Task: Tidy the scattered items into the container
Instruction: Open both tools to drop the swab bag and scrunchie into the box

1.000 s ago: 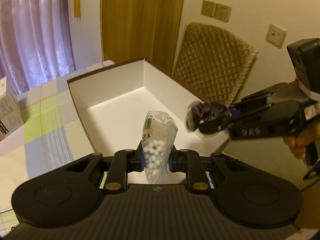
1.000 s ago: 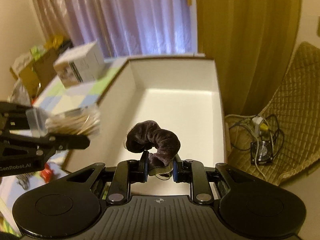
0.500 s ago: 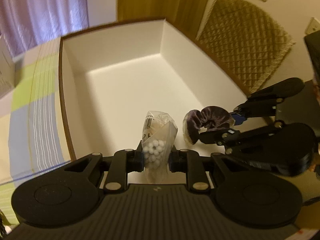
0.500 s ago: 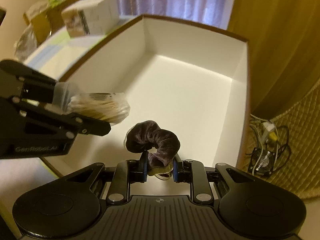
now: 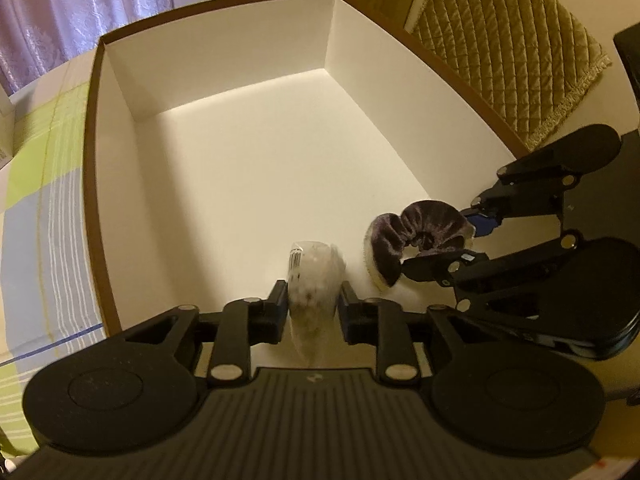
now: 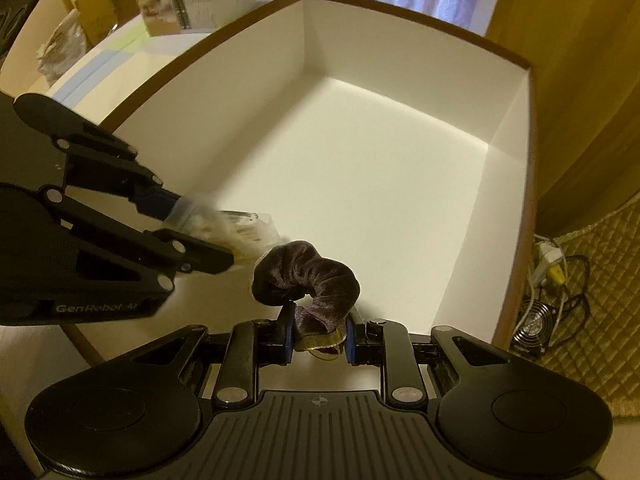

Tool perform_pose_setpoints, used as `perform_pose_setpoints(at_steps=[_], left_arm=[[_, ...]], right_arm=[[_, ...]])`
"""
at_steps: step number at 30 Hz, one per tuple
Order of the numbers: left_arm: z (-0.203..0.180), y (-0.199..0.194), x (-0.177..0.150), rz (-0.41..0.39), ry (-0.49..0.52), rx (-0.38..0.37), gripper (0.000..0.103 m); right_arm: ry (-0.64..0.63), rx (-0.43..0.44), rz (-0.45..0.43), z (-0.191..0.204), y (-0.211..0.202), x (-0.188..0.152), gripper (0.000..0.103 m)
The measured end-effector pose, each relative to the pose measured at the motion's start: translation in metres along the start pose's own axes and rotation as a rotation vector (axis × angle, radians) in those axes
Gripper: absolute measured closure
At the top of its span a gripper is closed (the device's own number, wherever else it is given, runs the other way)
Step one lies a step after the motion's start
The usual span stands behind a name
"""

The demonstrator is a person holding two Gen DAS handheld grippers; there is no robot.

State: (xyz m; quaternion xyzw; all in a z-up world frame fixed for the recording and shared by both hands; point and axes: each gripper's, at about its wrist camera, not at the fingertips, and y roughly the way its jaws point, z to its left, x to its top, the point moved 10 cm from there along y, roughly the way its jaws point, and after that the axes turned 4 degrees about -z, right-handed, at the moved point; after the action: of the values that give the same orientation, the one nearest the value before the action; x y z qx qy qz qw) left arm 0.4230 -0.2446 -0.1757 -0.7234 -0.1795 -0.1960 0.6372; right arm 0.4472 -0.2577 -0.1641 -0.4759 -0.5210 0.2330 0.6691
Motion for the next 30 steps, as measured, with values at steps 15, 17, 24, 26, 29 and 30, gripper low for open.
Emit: perform_pose_setpoints(at_steps=[15, 17, 24, 26, 29, 30], left_arm=[[0.001, -0.027, 0.004, -0.016, 0.009, 0.019, 0.052], [0.005, -0.032, 0.006, -0.016, 0.004, 0.034, 0.031], [0.000, -0.052, 0.002, -0.029, 0.007, 0.022, 0.029], [0.000, -0.059, 0.000, -0.036, -0.005, 0.019, 0.028], [0.001, -0.070, -0.001, -0.056, -0.013, 0.020, 0.023], [0.001, -0.074, -0.001, -0.064, -0.011, 0.023, 0.023]], right_arm=[[-0.024, 0.016, -0.044, 0.005, -0.022, 0.005, 0.043], [-0.033, 0.021, -0.047, 0.007, -0.028, 0.004, 0.017], [0.023, -0.003, -0.106, 0.014, -0.050, 0.000, 0.007], [0.049, -0.020, -0.131, 0.014, -0.057, -0.003, 0.006], [0.090, -0.031, -0.164, 0.018, -0.066, 0.001, 0.003], [0.102, -0.031, -0.176, 0.019, -0.071, 0.000, 0.002]])
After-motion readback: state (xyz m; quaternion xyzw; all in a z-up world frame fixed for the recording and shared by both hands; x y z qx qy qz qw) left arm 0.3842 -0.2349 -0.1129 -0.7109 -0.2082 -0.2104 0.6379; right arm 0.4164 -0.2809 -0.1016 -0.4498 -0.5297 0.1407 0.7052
